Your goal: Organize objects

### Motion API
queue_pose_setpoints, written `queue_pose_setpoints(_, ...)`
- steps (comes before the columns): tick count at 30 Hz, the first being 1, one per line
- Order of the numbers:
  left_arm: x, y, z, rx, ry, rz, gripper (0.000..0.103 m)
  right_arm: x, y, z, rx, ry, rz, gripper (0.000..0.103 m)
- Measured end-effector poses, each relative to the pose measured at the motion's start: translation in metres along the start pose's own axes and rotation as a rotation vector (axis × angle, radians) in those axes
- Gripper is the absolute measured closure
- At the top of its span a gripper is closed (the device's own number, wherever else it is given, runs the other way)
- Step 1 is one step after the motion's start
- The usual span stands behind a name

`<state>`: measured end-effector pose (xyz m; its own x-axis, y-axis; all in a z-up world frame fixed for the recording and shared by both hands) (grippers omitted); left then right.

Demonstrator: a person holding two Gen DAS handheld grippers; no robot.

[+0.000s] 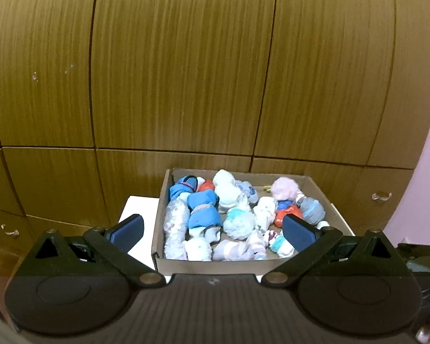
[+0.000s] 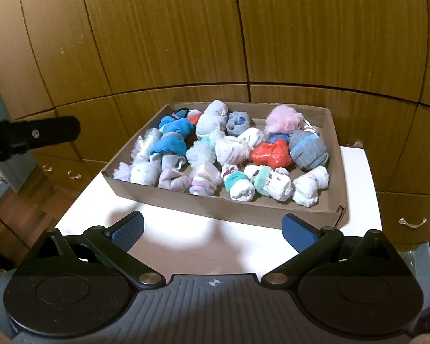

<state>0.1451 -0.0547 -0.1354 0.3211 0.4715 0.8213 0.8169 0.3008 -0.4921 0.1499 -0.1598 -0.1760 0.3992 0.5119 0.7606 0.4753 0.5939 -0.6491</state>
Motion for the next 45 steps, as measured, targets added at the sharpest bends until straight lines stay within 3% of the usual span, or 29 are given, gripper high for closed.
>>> queue_pose_setpoints(22, -0.001, 0.008, -0.001, 0.048, 0.048, 0.007, 0.001, 0.001, 0.007, 0.000, 0.000, 0.006, 0.001, 0.001)
queue_pose_setpoints(41, -0.004, 0.012, -0.004, 0.038, 0.078, 0.014, 0.001, -0.003, 0.011, -0.002, 0.007, 0.010, 0.007, 0.001)
queue_pose_setpoints(45, -0.003, 0.008, -0.007, 0.028, 0.099, -0.023, 0.001, -0.003, 0.011, -0.001, 0.008, 0.010, 0.007, 0.001)
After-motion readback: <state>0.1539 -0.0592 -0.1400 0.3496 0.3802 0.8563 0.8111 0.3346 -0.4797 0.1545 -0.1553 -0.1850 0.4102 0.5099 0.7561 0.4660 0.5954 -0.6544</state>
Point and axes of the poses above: each gripper's, at about its wrist camera, not at the fingertips, and y roughly the way its jaws point, z to its left, x to its top, the point moved 6 cm from there along y, roughly the way its jaws point, and after that the axes turned 14 degrees about -y, right-handed, at the moved point
